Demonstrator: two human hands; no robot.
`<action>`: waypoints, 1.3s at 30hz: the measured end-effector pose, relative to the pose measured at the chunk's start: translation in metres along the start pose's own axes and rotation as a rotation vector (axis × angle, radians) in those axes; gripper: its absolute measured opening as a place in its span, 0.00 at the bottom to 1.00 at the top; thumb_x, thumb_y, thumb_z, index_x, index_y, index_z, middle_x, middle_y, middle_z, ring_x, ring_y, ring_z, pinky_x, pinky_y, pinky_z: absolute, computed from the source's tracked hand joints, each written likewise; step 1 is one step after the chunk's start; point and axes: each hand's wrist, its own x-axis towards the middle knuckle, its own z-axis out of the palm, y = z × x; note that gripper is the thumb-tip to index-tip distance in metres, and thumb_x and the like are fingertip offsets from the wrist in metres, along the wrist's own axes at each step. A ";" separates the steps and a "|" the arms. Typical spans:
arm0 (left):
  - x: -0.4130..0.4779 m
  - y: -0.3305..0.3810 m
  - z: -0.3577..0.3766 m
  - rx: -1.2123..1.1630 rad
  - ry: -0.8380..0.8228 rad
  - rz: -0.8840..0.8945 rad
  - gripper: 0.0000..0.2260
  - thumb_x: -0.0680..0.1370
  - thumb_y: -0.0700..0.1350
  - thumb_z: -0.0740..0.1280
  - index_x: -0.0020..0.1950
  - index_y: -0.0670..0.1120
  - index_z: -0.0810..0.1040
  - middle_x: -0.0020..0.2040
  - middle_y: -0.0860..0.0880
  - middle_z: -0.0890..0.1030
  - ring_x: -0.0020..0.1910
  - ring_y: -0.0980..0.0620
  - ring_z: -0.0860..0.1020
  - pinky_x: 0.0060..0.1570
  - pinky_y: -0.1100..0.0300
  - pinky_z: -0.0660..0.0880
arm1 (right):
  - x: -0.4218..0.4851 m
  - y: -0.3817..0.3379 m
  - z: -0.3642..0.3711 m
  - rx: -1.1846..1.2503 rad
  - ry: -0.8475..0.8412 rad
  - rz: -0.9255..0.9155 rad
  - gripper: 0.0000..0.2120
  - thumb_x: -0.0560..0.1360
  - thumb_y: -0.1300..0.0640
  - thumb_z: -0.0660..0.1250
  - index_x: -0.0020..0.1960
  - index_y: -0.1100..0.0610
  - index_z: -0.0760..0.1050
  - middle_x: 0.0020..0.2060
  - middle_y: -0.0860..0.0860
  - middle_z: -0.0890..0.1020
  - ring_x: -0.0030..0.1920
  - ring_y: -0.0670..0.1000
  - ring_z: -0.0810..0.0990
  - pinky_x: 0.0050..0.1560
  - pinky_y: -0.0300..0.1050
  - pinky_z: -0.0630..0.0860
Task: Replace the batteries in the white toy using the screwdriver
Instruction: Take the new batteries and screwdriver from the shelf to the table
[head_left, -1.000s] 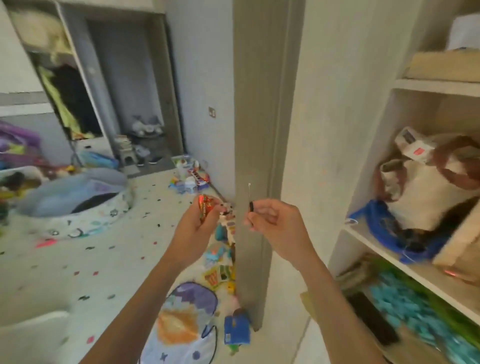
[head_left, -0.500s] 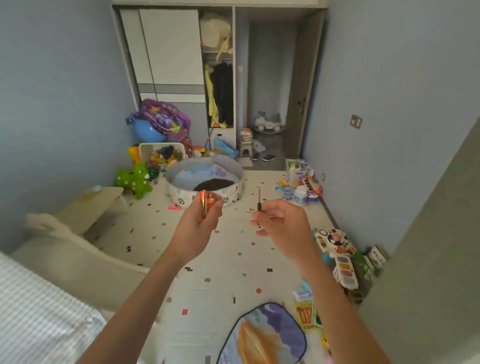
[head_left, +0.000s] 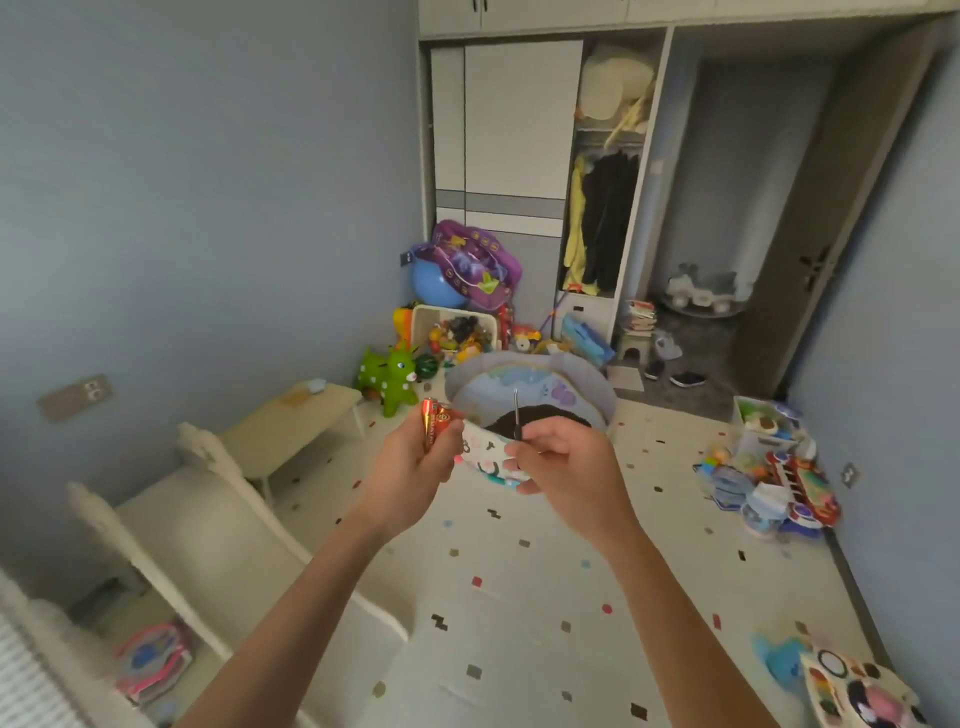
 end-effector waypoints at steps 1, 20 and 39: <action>0.020 -0.007 0.002 -0.014 0.027 -0.010 0.07 0.87 0.49 0.62 0.55 0.49 0.77 0.36 0.45 0.77 0.34 0.53 0.73 0.37 0.58 0.73 | 0.027 0.004 0.004 0.002 -0.021 -0.001 0.08 0.75 0.63 0.76 0.47 0.51 0.81 0.35 0.42 0.88 0.42 0.46 0.90 0.33 0.41 0.85; 0.433 -0.240 -0.064 -0.008 0.435 -0.110 0.07 0.86 0.51 0.62 0.57 0.49 0.74 0.37 0.61 0.73 0.37 0.57 0.70 0.45 0.55 0.71 | 0.542 0.112 0.193 0.000 -0.352 -0.118 0.07 0.74 0.59 0.76 0.52 0.57 0.84 0.41 0.53 0.90 0.44 0.54 0.90 0.49 0.60 0.87; 0.783 -0.477 -0.207 0.200 0.761 -0.367 0.09 0.87 0.50 0.61 0.62 0.47 0.74 0.40 0.54 0.72 0.35 0.60 0.69 0.40 0.65 0.71 | 0.986 0.163 0.504 0.093 -0.811 -0.125 0.05 0.77 0.65 0.75 0.48 0.57 0.81 0.43 0.59 0.89 0.46 0.60 0.90 0.46 0.60 0.87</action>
